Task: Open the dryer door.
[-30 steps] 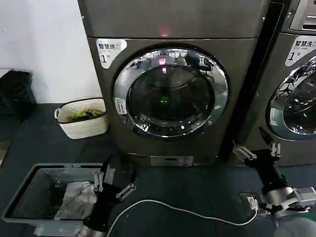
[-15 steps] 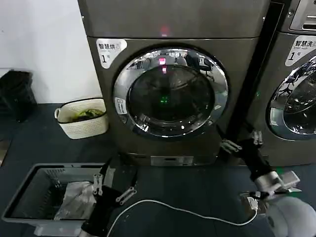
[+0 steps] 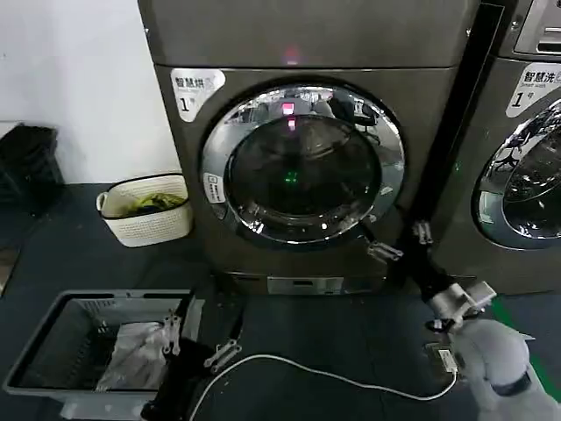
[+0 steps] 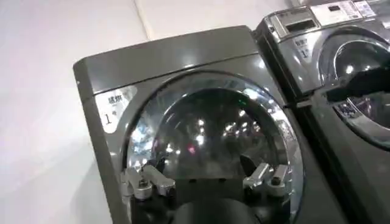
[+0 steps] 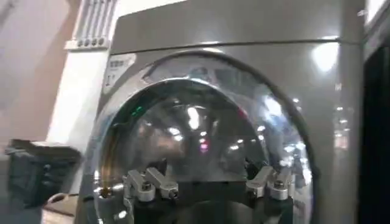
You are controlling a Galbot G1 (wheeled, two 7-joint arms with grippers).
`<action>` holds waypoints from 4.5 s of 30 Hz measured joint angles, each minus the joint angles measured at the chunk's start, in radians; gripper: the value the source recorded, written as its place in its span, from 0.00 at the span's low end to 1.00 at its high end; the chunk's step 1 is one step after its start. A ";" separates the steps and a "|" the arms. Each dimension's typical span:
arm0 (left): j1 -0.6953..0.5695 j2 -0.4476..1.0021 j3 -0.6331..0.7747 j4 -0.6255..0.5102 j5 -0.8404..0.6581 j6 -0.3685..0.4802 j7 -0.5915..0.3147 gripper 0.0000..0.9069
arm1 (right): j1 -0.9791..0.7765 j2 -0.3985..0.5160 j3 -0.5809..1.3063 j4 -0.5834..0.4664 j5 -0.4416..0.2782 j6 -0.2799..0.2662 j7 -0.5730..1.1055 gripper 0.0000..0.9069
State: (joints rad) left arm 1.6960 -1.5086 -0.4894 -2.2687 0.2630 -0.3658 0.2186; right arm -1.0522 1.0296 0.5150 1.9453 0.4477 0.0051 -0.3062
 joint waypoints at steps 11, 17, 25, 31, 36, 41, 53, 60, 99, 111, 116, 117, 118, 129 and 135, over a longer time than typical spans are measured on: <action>0.003 -0.003 -0.005 -0.001 0.003 -0.001 0.000 1.00 | 0.158 -0.014 -0.147 -0.130 0.013 0.033 -0.043 1.00; 0.003 -0.007 -0.005 -0.001 0.008 -0.002 0.000 1.00 | 0.225 -0.011 -0.226 -0.179 0.023 0.045 -0.059 1.00; 0.008 -0.015 -0.007 -0.004 0.016 -0.002 0.000 1.00 | 0.308 0.006 -0.320 -0.235 0.034 0.058 -0.071 1.00; 0.008 -0.019 -0.008 -0.004 0.023 -0.002 0.000 1.00 | 0.377 0.022 -0.383 -0.275 0.043 0.069 -0.076 1.00; 0.008 -0.022 -0.011 -0.003 0.026 -0.002 0.001 1.00 | 0.437 0.045 -0.437 -0.313 0.040 0.076 -0.075 1.00; 0.007 -0.024 -0.029 0.000 0.022 -0.002 0.002 1.00 | 0.488 0.069 -0.481 -0.351 0.033 0.081 -0.072 1.00; 0.007 -0.029 -0.039 0.003 0.019 -0.004 0.002 1.00 | 0.562 0.119 -0.547 -0.425 0.014 0.092 -0.071 1.00; 0.013 -0.034 -0.041 0.008 0.020 -0.007 0.002 1.00 | 0.602 0.153 -0.578 -0.467 0.007 0.098 -0.070 1.00; 0.062 -0.037 -0.081 -0.005 0.013 -0.043 0.001 1.00 | 0.726 0.340 -0.653 -0.719 -0.060 0.142 -0.051 1.00; 0.074 -0.039 -0.084 -0.008 0.014 -0.051 0.001 1.00 | 0.763 0.376 -0.662 -0.796 -0.056 0.170 -0.104 1.00; 0.077 -0.038 -0.086 -0.008 0.014 -0.052 0.001 1.00 | 0.775 0.377 -0.671 -0.820 -0.027 0.199 -0.156 1.00; 0.077 -0.038 -0.087 -0.008 0.013 -0.052 0.001 1.00 | 0.777 0.376 -0.674 -0.824 -0.022 0.206 -0.168 1.00; 0.077 -0.038 -0.088 -0.008 0.013 -0.053 0.001 1.00 | 0.780 0.375 -0.677 -0.829 -0.017 0.213 -0.181 1.00; 0.078 -0.038 -0.098 -0.004 0.009 -0.054 0.000 1.00 | 0.781 0.349 -0.697 -0.826 0.051 0.236 -0.287 1.00; 0.066 -0.030 -0.124 0.002 -0.035 -0.040 -0.003 1.00 | 0.767 0.297 -0.728 -0.772 0.124 0.253 -0.349 1.00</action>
State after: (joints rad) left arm 1.7623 -1.5388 -0.6134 -2.2666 0.2279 -0.4061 0.2158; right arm -0.2853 1.3271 -0.2128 1.1735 0.5715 0.2585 -0.6557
